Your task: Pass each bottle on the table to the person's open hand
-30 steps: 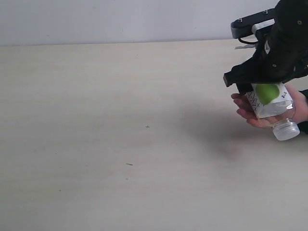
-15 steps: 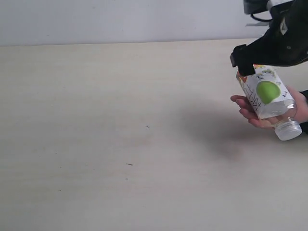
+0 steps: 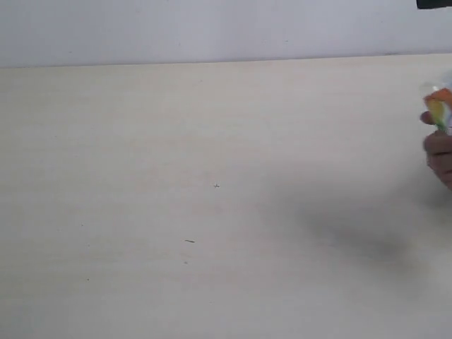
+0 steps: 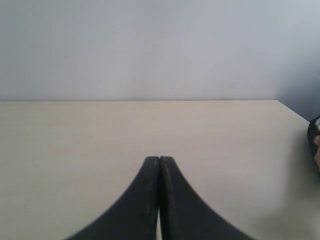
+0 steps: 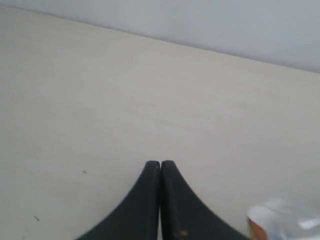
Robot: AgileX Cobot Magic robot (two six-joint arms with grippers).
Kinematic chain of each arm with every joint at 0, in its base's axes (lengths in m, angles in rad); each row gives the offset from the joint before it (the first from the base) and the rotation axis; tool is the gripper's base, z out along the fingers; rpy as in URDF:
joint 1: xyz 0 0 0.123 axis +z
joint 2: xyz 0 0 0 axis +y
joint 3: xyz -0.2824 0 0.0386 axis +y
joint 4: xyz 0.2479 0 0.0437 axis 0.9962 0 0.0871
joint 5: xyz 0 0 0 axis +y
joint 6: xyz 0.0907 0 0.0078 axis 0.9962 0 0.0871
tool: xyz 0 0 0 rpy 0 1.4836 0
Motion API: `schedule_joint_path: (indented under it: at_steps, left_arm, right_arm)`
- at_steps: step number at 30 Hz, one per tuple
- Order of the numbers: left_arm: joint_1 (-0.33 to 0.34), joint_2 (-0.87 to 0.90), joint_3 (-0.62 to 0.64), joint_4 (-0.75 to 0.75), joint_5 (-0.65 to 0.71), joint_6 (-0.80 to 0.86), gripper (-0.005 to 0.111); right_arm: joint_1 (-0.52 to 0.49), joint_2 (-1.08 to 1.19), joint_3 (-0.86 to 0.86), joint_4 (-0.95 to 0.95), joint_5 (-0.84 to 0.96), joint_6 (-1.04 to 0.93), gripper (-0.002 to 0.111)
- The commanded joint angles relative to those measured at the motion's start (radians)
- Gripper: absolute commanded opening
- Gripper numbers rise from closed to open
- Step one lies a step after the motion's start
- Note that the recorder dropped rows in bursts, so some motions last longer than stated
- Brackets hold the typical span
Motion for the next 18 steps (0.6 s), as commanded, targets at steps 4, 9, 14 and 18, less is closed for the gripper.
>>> schedule_joint_path:
  at_steps: [4, 9, 14, 18]
  left_arm:
    - [0.003, -0.009, 0.003, -0.003, -0.015, 0.002, 0.001]
    - [0.003, -0.009, 0.003, -0.003, -0.015, 0.002, 0.001]
    - [0.003, -0.009, 0.003, -0.003, -0.015, 0.002, 0.001]
    - [0.003, -0.009, 0.003, -0.003, -0.015, 0.002, 0.001]
  right_arm:
    - [-0.003, -0.105, 0.003, 0.038, -0.012, -0.026, 0.000]
    - [-0.003, -0.142, 0.003, 0.038, -0.012, -0.026, 0.000]
    - [-0.003, -0.155, 0.003, 0.038, -0.012, -0.026, 0.000]
    - [-0.003, -0.155, 0.003, 0.038, -0.012, -0.026, 0.000]
